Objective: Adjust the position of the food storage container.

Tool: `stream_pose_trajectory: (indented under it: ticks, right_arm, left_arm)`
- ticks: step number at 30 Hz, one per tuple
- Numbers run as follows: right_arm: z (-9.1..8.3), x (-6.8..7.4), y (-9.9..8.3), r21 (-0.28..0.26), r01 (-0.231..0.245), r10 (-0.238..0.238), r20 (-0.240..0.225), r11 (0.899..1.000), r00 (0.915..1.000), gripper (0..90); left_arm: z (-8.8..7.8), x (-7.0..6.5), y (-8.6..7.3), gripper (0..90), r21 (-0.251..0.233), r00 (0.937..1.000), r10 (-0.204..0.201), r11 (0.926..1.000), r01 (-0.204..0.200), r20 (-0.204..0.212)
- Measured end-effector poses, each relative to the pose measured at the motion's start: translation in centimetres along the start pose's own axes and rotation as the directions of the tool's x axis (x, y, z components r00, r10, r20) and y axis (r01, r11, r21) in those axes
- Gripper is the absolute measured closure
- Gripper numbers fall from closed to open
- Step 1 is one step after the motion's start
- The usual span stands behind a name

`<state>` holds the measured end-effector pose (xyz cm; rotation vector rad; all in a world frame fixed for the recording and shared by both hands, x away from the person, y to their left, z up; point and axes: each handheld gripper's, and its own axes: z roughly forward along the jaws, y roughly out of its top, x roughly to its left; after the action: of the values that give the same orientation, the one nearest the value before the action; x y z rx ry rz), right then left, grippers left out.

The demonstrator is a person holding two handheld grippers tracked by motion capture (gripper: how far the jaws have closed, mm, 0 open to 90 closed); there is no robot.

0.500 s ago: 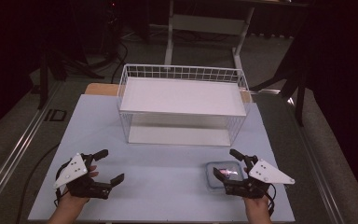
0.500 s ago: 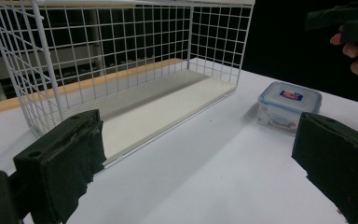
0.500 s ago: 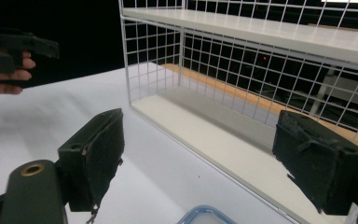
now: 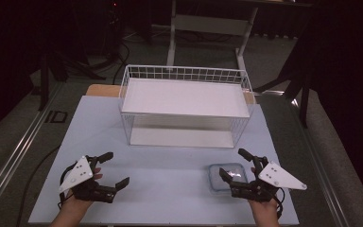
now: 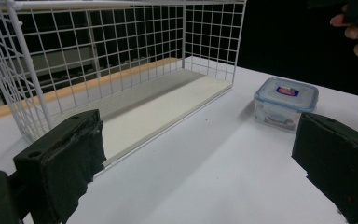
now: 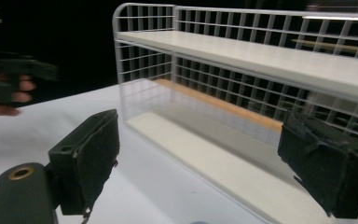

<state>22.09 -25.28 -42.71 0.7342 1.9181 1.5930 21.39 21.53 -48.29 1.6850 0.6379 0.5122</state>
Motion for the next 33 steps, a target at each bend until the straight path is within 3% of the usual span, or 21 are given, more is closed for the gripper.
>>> stream_pose_trajectory:
  ticks: [5, 8, 12, 14, 16, 23, 33]
  right_arm:
    - [-0.1, -0.3, 1.6, -0.017, 0.035, -0.035, -0.013, 0.999, 0.9993, 13.4]
    - [0.3, -0.9, 2.0, 0.033, 0.063, -0.063, 0.003, 0.997, 0.9980, 15.6]
    - [0.5, -2.2, 1.7, 0.079, 0.025, -0.025, 0.003, 0.997, 0.9997, 27.5]
    - [0.5, -2.7, 1.2, 0.106, 0.034, -0.036, 0.021, 0.994, 0.9991, 37.5]
    - [0.7, -3.0, 0.8, 0.141, 0.045, -0.056, 0.071, 0.989, 0.9959, 43.5]
    - [0.9, -4.8, -1.0, 0.193, -0.041, 0.025, 0.088, 0.980, 0.9958, 66.7]
    - [0.8, -5.9, -3.4, 0.302, -0.051, 0.010, 0.134, 0.952, 0.9909, 89.7]
  left_arm:
    - [0.3, 0.0, -0.3, 3.2, 0.019, 1.0000, -0.001, 0.9998, 0.001, 0.004]
    - [0.3, 0.0, -0.4, 3.2, 0.020, 1.0000, 0.002, 0.9998, -0.002, 0.000]
    - [0.5, 0.0, -0.4, 3.2, 0.023, 1.0000, 0.000, 0.9997, 0.000, 0.006]
    - [0.6, -0.1, -0.5, 3.2, 0.033, 1.0000, 0.005, 0.9995, -0.005, 0.005]
    - [0.7, -0.1, -0.5, 3.2, 0.037, 1.0000, 0.004, 0.9993, -0.004, 0.002]
    - [0.7, 0.1, -0.7, 3.1, 0.040, 1.0000, 0.005, 0.9992, -0.005, -0.008]
    - [0.8, 0.0, -0.7, 3.2, 0.041, 1.0000, 0.006, 0.9992, -0.006, -0.006]
